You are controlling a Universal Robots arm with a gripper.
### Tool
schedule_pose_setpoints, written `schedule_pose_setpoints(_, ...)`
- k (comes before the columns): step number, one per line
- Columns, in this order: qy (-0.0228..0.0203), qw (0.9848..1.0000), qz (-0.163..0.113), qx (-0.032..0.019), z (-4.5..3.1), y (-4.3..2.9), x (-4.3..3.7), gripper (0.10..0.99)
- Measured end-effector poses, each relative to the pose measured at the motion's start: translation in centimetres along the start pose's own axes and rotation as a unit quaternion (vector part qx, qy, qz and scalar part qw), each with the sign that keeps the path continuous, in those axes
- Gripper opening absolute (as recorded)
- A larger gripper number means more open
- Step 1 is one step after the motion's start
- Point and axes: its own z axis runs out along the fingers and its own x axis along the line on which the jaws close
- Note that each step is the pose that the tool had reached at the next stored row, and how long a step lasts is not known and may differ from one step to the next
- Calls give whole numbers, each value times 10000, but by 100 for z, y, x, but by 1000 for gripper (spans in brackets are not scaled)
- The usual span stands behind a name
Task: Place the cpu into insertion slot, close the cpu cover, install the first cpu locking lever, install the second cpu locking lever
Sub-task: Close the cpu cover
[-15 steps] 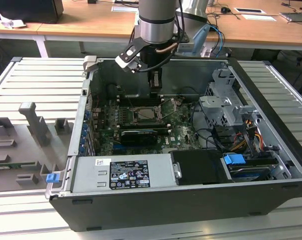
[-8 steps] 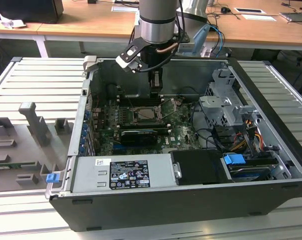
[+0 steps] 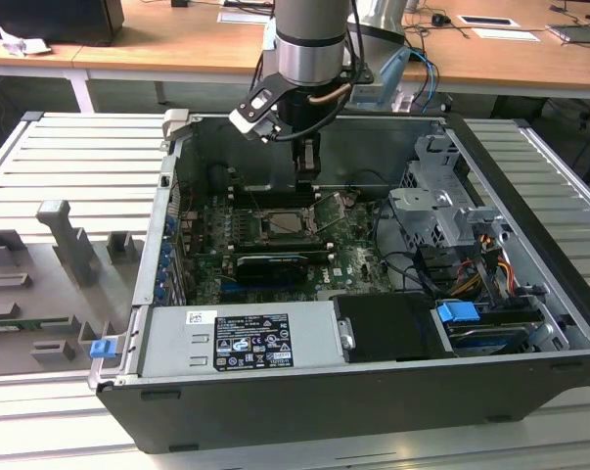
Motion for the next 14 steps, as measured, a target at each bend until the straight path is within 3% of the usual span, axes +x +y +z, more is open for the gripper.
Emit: schedule_pose_setpoints(14, 0, 10000, 0, 0, 5, 93, 3, 106)
